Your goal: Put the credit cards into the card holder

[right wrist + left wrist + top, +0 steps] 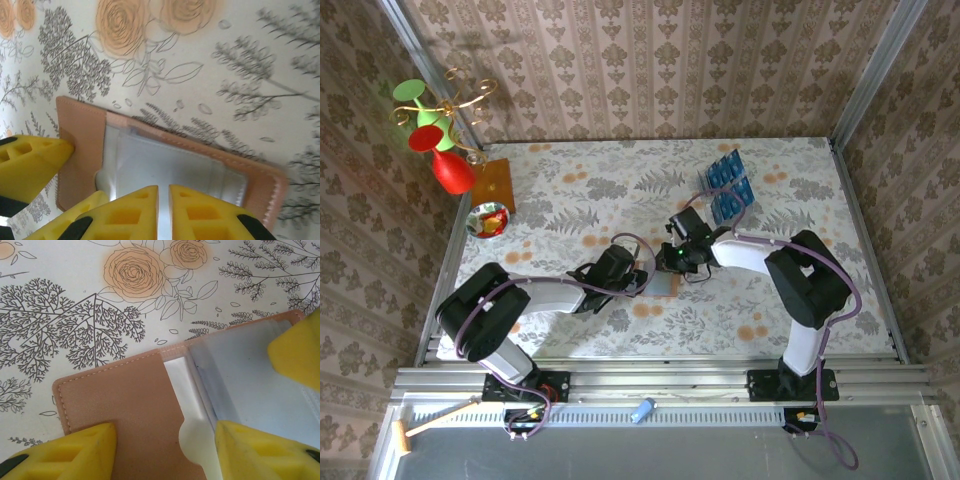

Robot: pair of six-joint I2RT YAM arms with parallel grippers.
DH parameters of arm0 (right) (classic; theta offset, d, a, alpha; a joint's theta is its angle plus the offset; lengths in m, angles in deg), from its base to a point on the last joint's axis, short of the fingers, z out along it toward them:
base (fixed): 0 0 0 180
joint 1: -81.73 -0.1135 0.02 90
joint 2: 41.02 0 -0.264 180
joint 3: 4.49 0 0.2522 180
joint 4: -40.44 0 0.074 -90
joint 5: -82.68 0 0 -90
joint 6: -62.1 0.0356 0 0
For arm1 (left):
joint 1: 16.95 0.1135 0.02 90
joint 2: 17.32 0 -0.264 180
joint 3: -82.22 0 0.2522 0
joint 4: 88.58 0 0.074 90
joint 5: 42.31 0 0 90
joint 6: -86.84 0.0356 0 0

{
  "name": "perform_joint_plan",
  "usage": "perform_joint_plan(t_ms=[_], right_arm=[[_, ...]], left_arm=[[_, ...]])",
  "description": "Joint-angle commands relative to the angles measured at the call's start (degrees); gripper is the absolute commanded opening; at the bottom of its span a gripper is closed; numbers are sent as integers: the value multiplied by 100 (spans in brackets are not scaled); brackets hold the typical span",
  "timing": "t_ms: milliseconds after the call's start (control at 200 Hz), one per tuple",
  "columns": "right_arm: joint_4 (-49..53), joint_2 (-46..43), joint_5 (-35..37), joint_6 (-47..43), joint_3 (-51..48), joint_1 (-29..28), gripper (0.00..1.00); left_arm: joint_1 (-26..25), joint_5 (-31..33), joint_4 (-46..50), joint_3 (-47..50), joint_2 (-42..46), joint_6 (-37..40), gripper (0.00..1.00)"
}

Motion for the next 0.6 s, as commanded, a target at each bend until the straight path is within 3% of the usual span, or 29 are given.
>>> perform_joint_plan(t_ms=[0, 595], right_arm=[[281, -211, 54, -158, 162, 91, 16], [-40, 218, -129, -3, 119, -90, 14]], left_arm=[[9, 39, 295, -44, 89, 97, 56], [28, 10, 93, 7, 178, 99, 62]])
